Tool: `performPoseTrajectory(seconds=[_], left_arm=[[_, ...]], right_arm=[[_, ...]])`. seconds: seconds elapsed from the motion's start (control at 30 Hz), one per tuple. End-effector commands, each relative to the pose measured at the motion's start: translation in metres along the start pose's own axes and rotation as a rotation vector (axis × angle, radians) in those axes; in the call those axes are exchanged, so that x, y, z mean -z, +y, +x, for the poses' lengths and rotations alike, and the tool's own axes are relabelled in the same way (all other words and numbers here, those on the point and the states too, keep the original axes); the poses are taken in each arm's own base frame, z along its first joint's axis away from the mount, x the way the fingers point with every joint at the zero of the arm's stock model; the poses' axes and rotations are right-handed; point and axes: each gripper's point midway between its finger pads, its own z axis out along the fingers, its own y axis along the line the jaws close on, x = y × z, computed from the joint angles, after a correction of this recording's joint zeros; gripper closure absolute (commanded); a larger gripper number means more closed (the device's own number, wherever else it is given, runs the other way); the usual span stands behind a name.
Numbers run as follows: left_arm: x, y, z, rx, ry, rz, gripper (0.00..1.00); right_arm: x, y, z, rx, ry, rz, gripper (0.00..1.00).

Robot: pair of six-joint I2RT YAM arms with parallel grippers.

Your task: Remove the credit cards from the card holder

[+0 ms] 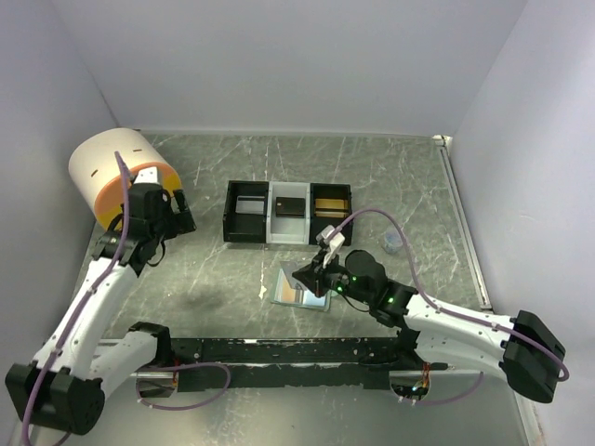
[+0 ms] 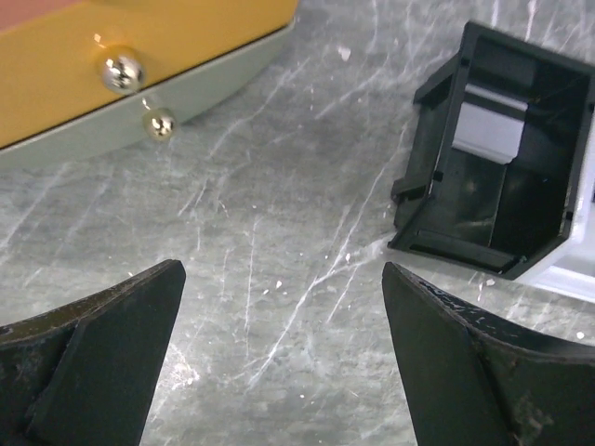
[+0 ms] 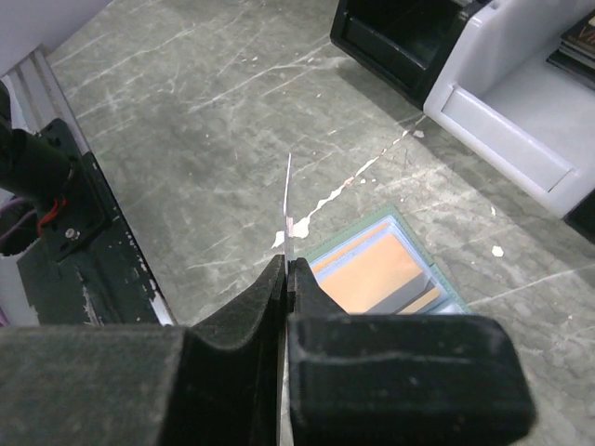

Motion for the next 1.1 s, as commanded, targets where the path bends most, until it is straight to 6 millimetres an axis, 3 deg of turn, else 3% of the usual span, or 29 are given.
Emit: performPoseTrajectory(seconds=[0.0, 0.5, 0.87, 1.07], left_arm=[[0.015, 0.009, -0.014, 0.009, -0.103, -0.013, 0.0], [0.036, 0.012, -0.025, 0.052, -0.177, 0.008, 0.0], [0.056, 0.036, -0.034, 0.146, -0.263, -0.094, 0.0], [0.058, 0.039, -0.036, 0.162, -0.291, -0.102, 0.0]], right_arm=[[-0.006, 0.008, -0.027, 0.147, -0.075, -0.035, 1.0], [-0.044, 0.005, -0.084, 0.512, -0.056, 0.035, 1.0], [-0.116, -0.004, -0.126, 0.718, 0.013, 0.189, 1.0], [-0.162, -0.018, -0.113, 0.781, 0.151, 0.234, 1.0]])
